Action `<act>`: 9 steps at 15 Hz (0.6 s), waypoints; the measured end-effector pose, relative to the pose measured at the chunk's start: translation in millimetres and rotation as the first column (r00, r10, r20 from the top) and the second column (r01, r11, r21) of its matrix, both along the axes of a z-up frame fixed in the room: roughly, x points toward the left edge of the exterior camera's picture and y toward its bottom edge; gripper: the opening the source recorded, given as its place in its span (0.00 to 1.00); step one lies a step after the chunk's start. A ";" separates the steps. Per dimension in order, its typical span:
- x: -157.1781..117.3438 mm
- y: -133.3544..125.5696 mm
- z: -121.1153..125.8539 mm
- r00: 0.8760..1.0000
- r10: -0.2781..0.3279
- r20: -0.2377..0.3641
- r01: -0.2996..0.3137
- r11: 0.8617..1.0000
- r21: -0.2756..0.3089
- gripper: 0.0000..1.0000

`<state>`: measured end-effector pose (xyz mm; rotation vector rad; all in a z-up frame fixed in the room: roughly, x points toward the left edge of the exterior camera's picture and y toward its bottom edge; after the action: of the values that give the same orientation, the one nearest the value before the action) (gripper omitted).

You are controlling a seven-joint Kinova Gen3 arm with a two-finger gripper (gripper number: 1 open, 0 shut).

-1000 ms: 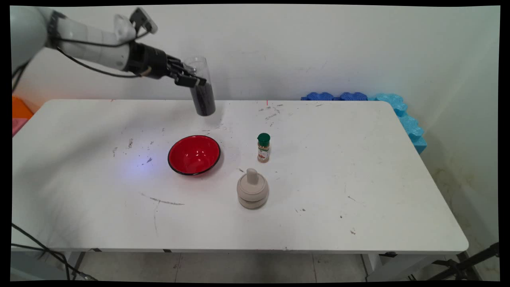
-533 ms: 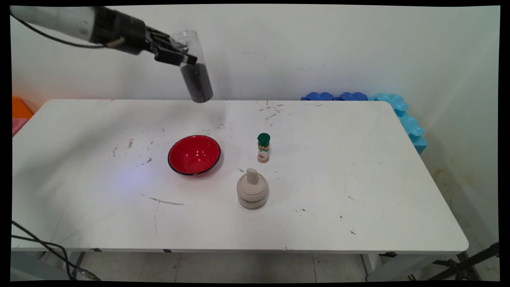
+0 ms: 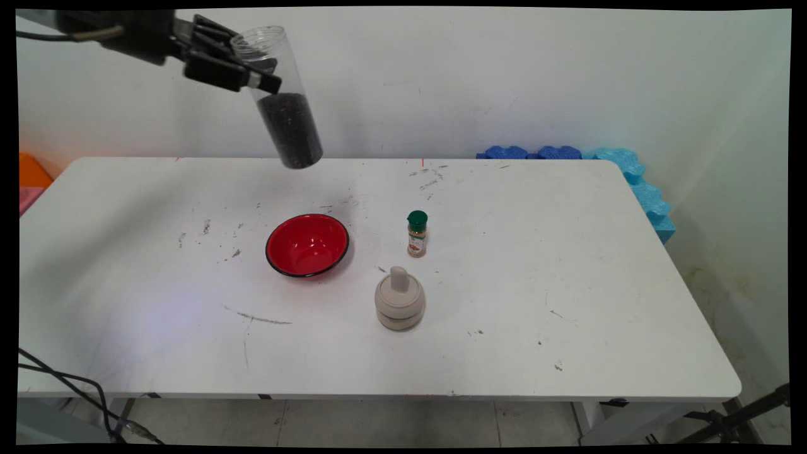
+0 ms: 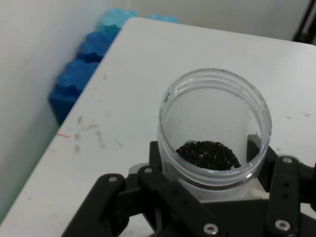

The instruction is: Pour the black seasoning powder in the red bowl

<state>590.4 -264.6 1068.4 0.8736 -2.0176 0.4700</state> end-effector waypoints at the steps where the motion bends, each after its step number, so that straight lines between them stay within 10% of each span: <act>1: -0.2 7.4 4.1 1.000 -0.025 -0.002 0.025 1.000 0.005 0.00; 9: -5.2 47.5 -2.1 0.989 -0.151 0.003 0.150 0.987 0.056 0.00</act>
<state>585.2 -217.1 1066.2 0.7465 -2.0933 0.3342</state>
